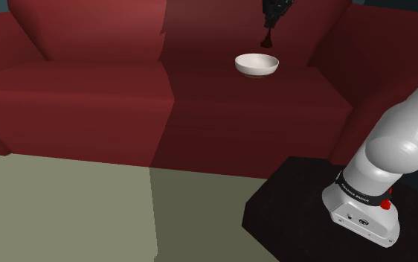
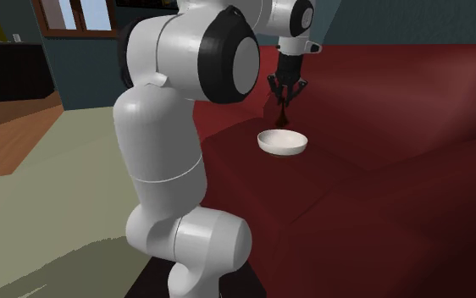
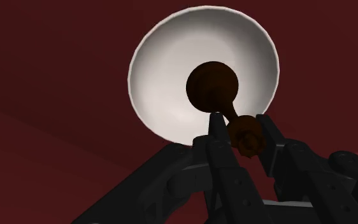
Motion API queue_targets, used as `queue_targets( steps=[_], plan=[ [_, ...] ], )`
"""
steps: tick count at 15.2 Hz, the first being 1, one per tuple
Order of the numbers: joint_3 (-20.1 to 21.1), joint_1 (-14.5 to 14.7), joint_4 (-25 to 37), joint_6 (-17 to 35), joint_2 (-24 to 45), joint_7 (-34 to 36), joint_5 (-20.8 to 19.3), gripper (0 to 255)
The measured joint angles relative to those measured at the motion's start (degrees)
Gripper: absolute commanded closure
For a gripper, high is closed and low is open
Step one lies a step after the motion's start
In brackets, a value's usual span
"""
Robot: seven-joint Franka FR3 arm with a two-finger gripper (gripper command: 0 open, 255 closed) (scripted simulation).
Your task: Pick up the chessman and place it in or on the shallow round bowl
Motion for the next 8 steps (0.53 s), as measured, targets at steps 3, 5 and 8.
queue_targets(
  steps=[3,5,8],
  plan=[
    [-0.3,0.38,6.37,-0.33,6.31,-0.13,1.69,255],
    [-0.32,0.39,5.78,0.71,6.79,-0.28,1.83,255],
    [-0.28,0.41,3.5,2.92,6.71,-0.45,1.84,255]
  ],
)
